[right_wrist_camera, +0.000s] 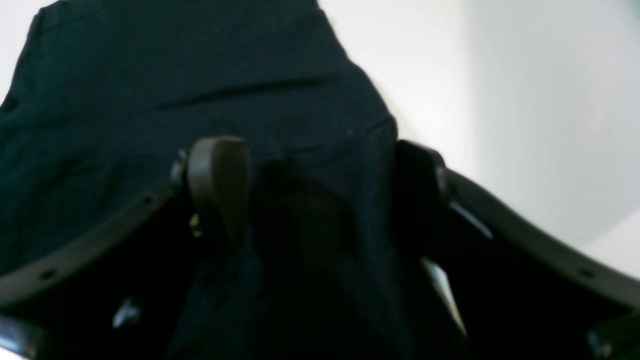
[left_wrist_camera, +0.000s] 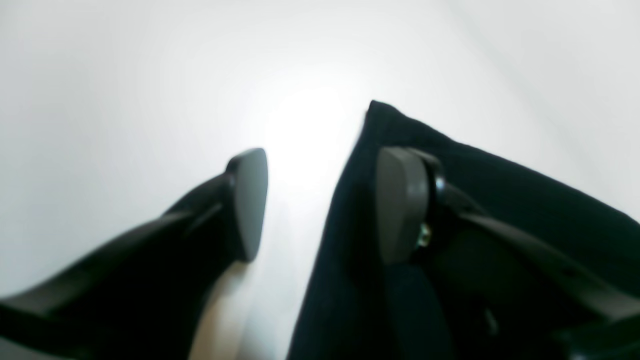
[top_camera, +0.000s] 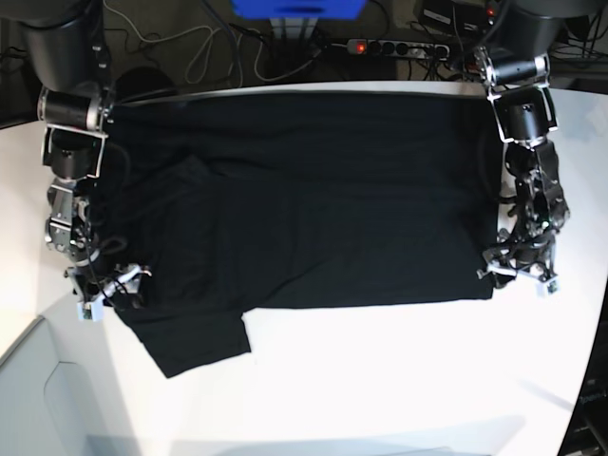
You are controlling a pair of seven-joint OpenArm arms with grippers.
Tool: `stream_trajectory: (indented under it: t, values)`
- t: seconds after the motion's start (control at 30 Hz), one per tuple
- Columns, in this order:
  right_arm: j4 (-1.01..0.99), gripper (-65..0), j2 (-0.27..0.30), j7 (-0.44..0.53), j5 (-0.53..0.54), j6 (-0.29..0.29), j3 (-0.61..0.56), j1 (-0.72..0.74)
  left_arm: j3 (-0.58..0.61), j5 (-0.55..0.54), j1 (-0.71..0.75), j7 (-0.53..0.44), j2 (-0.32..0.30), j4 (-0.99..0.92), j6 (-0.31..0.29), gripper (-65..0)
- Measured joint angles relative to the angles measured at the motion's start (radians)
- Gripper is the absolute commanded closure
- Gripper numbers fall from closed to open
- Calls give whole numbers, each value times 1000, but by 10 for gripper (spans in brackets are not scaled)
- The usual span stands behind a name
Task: Fold the T-shirt properly
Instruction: 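Reach both grippers down to the shirt's hem corners, then grasp the hem corners with both grippers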
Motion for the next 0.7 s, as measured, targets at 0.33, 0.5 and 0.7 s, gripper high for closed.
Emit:
stream_trajectory:
  t: [0.33,0.5,0.7]
  values:
    - [4,-426,0,16,7,0,-3,-13,204,-5,-56,-227,-5,-195,-9,-333]
    - [4,-423,1,13,8,0,-3,-13,204,-8,-117,-256,-11,-309,-13,-327]
    - [4,-351,1,11,8,0,-3,-13,204,-3,-130,-262,-14,-330,-8,-229]
